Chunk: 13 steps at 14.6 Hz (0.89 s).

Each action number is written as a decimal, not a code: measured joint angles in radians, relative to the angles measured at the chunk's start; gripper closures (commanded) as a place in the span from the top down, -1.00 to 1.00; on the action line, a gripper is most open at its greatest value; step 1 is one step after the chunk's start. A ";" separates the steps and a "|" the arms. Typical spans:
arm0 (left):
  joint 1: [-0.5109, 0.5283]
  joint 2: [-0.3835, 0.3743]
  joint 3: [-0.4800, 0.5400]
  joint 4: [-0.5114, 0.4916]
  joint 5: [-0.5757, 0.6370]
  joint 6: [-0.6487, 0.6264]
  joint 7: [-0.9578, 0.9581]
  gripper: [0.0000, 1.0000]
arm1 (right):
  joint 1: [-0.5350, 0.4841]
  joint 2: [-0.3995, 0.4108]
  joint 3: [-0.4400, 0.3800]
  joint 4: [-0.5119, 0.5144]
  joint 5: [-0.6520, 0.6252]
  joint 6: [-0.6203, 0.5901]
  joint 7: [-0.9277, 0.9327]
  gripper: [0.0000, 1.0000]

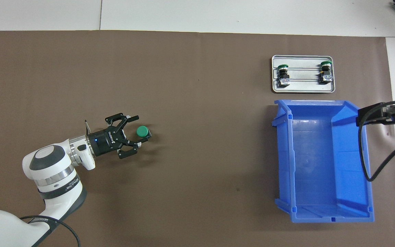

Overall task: Place and press button with both arms
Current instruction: 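Draw the left gripper back away from the button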

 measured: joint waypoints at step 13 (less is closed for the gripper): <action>0.278 -0.028 0.005 0.084 0.469 -0.136 -0.278 0.76 | 0.000 0.000 0.000 -0.001 0.000 0.000 0.000 1.00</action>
